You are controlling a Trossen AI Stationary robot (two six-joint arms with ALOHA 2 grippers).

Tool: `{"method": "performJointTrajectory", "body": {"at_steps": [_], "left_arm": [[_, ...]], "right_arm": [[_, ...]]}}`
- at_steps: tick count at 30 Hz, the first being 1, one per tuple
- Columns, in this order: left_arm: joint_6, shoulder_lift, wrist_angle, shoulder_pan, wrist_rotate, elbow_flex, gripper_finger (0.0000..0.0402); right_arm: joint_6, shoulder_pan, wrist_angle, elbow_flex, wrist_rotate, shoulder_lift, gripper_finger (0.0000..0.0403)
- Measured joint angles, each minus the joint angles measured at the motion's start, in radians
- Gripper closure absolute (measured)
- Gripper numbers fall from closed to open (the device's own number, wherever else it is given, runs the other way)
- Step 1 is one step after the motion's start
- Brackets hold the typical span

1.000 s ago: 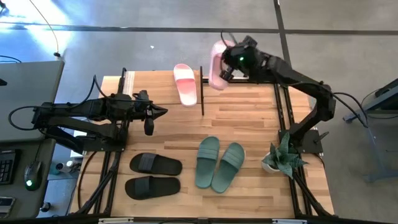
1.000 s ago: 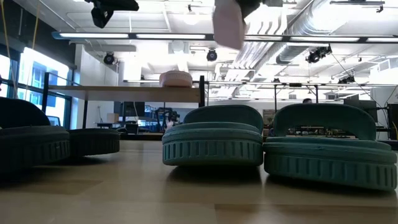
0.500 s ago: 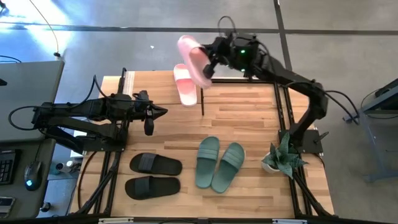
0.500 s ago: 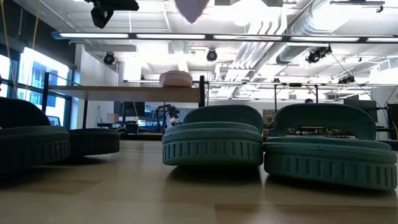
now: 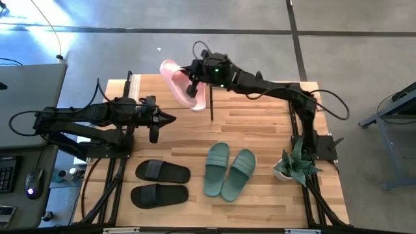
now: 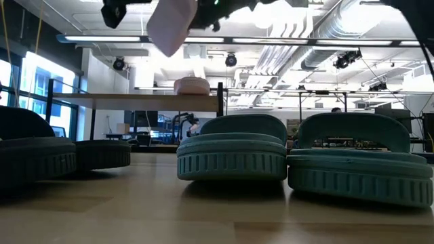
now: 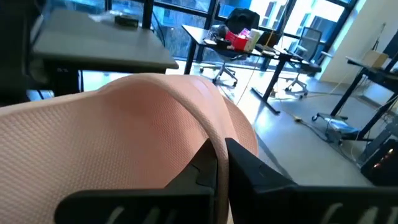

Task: Pick and place slides into the shelf
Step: Put the pink right slide on the shelf

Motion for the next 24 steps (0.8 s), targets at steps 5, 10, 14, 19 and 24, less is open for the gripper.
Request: {"method": "performJointTrajectory", "body": {"at_steps": [5,10,14,19,24], "left_arm": [[0.0,-0.022,0.017,0.0,0.049,0.0,0.0397],[-0.007,-0.083,0.013,0.0,0.049,0.0,0.0397],[-0.016,-0.123,0.008,0.0,0.039,0.0,0.0397],[-0.016,-0.138,0.004,0.0,0.022,0.0,0.0396],[-0.016,-0.132,0.001,0.0,0.022,0.0,0.0396]], "right_arm": [[-0.055,0.0,0.053,0.0,0.004,0.057,0.0403],[-0.118,0.0,0.044,0.0,0.048,0.103,0.0403],[-0.149,0.0,0.064,0.0,0.068,0.113,0.0403],[-0.17,0.001,0.083,0.0,0.076,0.139,0.0403],[-0.181,0.002,0.106,0.0,0.075,0.171,0.0403]]}}
